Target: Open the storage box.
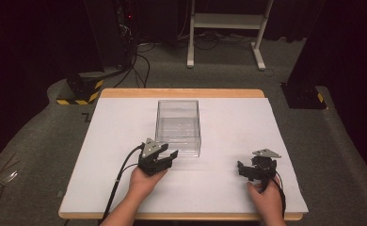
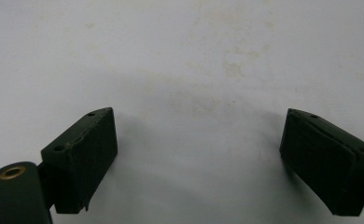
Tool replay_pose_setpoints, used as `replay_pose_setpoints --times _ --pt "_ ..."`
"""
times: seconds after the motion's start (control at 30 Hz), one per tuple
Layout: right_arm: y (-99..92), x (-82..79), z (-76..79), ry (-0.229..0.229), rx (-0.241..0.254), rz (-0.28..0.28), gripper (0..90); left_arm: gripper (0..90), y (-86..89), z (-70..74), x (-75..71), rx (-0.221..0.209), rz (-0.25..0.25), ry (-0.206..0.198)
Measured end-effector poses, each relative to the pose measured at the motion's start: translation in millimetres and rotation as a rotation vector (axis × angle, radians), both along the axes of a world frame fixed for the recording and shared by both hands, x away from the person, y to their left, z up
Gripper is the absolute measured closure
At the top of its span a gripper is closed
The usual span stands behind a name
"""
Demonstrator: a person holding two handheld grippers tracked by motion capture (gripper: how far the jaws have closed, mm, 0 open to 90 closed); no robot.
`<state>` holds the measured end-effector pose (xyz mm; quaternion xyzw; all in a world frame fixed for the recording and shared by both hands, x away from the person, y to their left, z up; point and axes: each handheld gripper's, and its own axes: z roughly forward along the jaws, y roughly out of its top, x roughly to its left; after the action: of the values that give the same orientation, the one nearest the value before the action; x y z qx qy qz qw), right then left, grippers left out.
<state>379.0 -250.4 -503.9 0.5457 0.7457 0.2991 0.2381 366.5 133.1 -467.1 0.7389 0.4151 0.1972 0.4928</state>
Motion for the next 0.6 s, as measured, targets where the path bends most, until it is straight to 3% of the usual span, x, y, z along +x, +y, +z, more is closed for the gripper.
replay_pose_setpoints --times 0.6 --pt "0.3 -0.2 0.1 0.000 0.001 -0.002 10.9 64.3 10.1 -3.8 14.2 -0.084 -0.071 -0.051"
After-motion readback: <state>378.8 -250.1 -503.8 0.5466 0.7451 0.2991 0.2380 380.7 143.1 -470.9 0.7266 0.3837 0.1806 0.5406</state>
